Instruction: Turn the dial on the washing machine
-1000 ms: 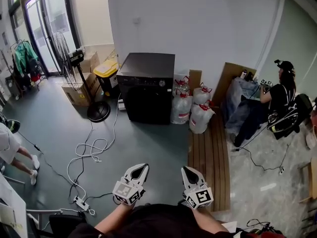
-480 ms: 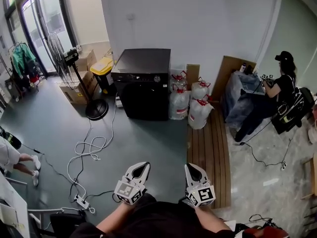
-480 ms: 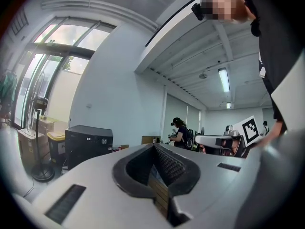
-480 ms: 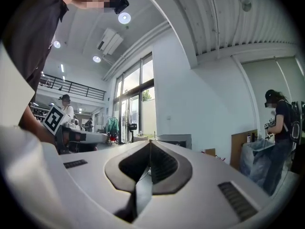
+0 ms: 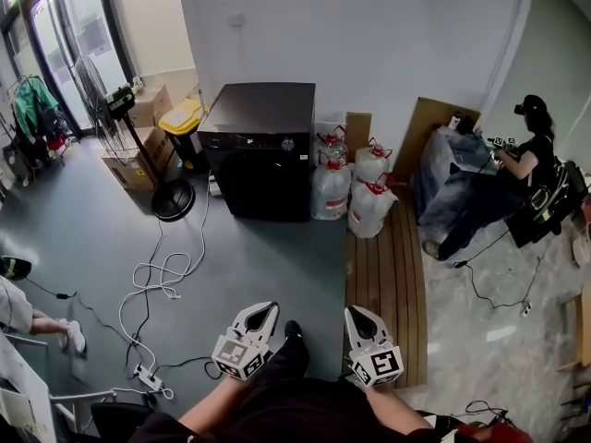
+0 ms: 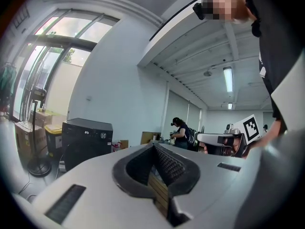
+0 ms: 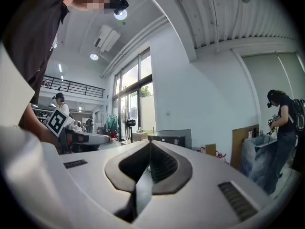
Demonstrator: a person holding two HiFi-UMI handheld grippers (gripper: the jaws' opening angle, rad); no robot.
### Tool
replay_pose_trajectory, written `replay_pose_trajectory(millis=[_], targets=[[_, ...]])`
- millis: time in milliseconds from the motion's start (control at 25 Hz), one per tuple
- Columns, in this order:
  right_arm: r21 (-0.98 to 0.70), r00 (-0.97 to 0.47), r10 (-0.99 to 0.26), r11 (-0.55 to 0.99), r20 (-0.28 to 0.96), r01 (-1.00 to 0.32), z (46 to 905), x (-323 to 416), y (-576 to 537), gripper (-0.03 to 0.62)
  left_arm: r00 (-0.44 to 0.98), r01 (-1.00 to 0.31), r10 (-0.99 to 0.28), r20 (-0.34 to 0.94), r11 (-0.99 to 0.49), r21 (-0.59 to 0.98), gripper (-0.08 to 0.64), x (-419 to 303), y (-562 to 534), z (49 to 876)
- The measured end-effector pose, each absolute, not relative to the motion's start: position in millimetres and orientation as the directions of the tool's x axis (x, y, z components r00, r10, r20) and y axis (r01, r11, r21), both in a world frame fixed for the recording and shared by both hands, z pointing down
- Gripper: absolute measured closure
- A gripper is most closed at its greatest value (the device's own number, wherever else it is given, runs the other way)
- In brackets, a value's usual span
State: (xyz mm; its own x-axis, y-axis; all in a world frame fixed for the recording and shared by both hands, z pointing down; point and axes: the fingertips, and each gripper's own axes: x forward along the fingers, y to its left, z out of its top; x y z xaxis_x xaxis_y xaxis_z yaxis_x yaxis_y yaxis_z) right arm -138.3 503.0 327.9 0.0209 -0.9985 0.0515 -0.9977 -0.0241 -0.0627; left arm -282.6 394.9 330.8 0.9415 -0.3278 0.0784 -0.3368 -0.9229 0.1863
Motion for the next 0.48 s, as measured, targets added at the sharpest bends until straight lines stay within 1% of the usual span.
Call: replay_pose_trajectory(millis=[240, 480], targets=[[-0.056, 0.001, -0.996, -0.006, 0.092, -0.998, 339, -103, 451, 0.569, 0.947, -0.322, -0.315, 0.067, -0.925, 0.203, 0.546, -241, 339, 334], [-0.044, 0.024, -0.997, -0.028, 0.075, -0.999, 324, -50, 384, 0.569, 0.953, -0.301, -0.289, 0.086, -0.934, 0.193, 0.545, -191, 275, 332]])
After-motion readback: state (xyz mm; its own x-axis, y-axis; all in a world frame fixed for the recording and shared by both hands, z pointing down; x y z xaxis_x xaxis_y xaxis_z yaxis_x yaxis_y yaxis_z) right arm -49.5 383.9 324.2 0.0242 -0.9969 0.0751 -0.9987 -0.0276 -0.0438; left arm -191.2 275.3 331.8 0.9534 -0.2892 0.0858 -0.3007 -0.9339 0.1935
